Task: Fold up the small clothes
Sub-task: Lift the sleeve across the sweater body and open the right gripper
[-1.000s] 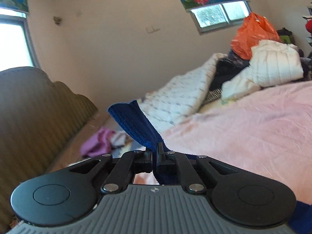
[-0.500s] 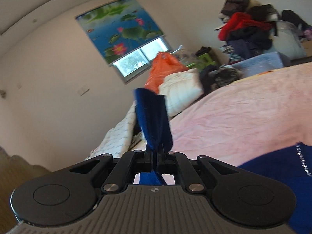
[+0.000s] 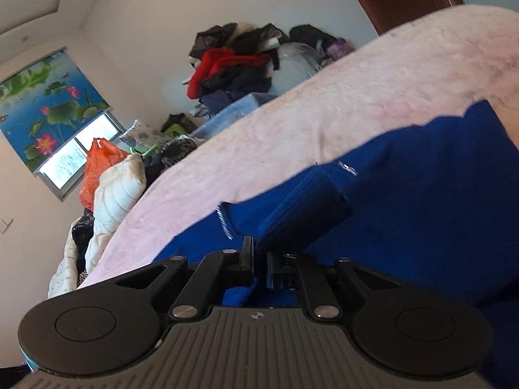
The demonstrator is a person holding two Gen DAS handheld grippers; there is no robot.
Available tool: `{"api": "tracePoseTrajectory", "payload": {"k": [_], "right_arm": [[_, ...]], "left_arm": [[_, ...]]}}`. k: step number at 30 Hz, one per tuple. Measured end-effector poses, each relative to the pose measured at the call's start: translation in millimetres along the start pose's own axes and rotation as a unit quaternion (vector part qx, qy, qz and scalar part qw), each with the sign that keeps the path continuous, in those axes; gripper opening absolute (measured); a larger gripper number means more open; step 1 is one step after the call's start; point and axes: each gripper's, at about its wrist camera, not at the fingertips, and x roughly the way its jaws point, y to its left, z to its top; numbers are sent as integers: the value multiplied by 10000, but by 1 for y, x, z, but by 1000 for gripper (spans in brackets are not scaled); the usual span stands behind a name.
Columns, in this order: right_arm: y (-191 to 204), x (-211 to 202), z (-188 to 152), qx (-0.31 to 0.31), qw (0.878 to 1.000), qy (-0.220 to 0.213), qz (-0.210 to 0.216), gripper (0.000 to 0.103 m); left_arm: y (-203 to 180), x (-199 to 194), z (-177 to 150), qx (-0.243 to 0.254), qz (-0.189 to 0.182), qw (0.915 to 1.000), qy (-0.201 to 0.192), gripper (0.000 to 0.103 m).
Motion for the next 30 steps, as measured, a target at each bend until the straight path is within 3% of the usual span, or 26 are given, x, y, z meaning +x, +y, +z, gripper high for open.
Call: {"api": "tracePoseTrajectory", "payload": {"k": [3,8,9,11,14,17,20,22,25,30], "right_arm": [[-17,2,-4,451,9989,103,13,34],[-31,11,-2,1022,9942,74,321,36],[-32,14,-2,1065,9937,85,350,35],[-32,20,0,1007,9942,173,337,11],[-20,16,15,672,9968,-5,442,11],[-7,-11,42,190,9944,-800,665,11],[-16,-34,60,28,9899,-1327,497,11],[-38,-32,64,259,9913,-1289,47,11],[-77,-18,58,668,9923,-895,-530,11],[-90,-16,48,776,9919,-938,-365,11]], "left_arm": [[-9,-2,0,164,32,9998,-49,96],[-14,0,4,238,150,9996,-66,96],[-14,0,4,234,147,9996,-51,96],[-16,0,6,241,181,9995,-53,96],[-19,-2,9,245,247,9993,-109,96],[-21,-5,14,217,214,9993,-200,96],[-28,-3,18,250,202,9992,-222,96],[-34,3,17,293,148,9994,-119,96],[-44,9,14,392,27,9992,16,96],[-54,9,12,563,24,9984,16,96]]}}
